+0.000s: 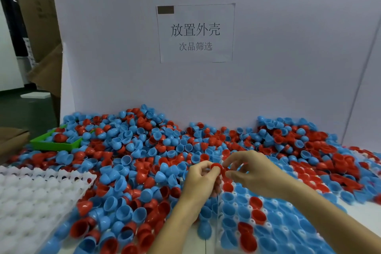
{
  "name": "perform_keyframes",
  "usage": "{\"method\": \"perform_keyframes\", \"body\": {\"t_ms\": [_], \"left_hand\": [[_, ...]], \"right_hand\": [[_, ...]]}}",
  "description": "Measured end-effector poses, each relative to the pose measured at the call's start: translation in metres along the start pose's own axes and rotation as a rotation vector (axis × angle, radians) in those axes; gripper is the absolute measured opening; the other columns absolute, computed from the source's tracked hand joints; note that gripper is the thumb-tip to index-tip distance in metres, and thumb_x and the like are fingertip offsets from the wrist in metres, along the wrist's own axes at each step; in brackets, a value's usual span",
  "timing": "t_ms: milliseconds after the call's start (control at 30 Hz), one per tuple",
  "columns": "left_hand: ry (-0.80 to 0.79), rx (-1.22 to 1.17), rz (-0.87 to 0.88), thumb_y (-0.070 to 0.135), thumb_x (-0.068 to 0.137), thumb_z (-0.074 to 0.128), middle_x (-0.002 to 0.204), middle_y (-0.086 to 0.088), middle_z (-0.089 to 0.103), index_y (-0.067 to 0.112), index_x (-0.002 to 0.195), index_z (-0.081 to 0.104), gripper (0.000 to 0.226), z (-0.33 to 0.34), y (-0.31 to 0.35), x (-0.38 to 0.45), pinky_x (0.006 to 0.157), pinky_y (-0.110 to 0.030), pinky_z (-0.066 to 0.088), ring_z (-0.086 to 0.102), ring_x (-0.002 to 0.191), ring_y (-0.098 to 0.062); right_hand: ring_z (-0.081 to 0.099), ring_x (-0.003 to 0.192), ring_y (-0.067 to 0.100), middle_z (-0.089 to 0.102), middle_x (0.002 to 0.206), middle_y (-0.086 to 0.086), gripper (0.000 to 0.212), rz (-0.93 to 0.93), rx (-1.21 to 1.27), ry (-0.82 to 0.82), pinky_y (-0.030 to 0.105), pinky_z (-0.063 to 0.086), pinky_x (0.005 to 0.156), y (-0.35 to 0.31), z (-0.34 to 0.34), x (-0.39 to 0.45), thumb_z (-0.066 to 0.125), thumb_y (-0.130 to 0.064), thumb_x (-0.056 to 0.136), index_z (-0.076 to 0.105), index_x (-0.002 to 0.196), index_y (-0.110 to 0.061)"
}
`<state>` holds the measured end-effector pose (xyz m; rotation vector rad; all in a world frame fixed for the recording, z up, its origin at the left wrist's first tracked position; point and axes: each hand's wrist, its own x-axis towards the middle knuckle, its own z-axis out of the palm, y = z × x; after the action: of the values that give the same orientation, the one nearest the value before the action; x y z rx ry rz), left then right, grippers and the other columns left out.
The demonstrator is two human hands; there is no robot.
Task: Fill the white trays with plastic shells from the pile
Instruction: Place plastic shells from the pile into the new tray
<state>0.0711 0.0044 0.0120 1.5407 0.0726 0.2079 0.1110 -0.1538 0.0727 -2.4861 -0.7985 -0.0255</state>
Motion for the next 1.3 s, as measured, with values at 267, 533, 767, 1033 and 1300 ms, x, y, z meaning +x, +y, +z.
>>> {"method": "perform_keyframes", "body": {"t_ms": [267,533,767,1033,1300], "left_hand": [[-0.051,-0.217,-0.015,0.021,0.094,0.069,0.089,-0.011,0.077,0.009,0.106,0.071,0.017,0.003,-0.002,0.002,0.064,-0.027,0.055,0.072,0.075,-0.021],[-0.187,-0.089,0.068,0.028,0.073,0.080,0.093,-0.007,0.079,0.015,0.114,0.064,0.046,0.004,-0.003,-0.003,0.073,-0.025,0.058,0.076,0.089,-0.022],[-0.344,-0.034,0.104,0.038,0.071,0.082,0.108,0.000,0.077,0.022,0.122,0.063,0.056,0.008,-0.004,-0.004,0.089,-0.034,0.060,0.074,0.101,-0.021],[-0.275,0.025,0.100,0.049,0.069,0.080,0.109,0.002,0.077,0.023,0.118,0.065,0.057,0.007,-0.013,0.001,0.088,-0.038,0.059,0.074,0.100,-0.017],[-0.207,0.013,0.117,0.032,0.079,0.075,0.103,-0.004,0.078,0.018,0.113,0.067,0.037,0.008,-0.015,0.004,0.075,-0.027,0.062,0.074,0.097,-0.019]], "right_hand": [[0.060,0.077,-0.002,0.064,0.096,-0.018,0.014,0.064,0.021,0.148,0.010,0.046,0.063,0.008,0.002,0.001,0.073,-0.028,0.090,0.061,0.091,-0.036],[0.061,0.095,0.000,0.071,0.099,-0.015,0.014,0.075,-0.017,0.099,0.019,0.048,0.086,0.007,-0.004,0.002,0.072,-0.035,0.089,0.078,0.096,-0.025],[0.060,0.084,-0.001,0.073,0.103,-0.006,0.011,0.100,-0.069,0.101,0.008,0.042,0.071,0.021,-0.020,-0.019,0.070,-0.017,0.092,0.078,0.100,-0.016],[0.058,0.072,-0.005,0.066,0.091,-0.018,0.016,0.214,-0.210,0.079,0.009,0.046,0.058,0.064,-0.064,-0.085,0.070,-0.014,0.091,0.077,0.105,-0.016],[0.058,0.081,-0.003,0.057,0.086,-0.025,0.016,0.344,-0.367,-0.038,0.009,0.048,0.071,0.102,-0.083,-0.161,0.071,-0.020,0.091,0.076,0.099,-0.032]]}}
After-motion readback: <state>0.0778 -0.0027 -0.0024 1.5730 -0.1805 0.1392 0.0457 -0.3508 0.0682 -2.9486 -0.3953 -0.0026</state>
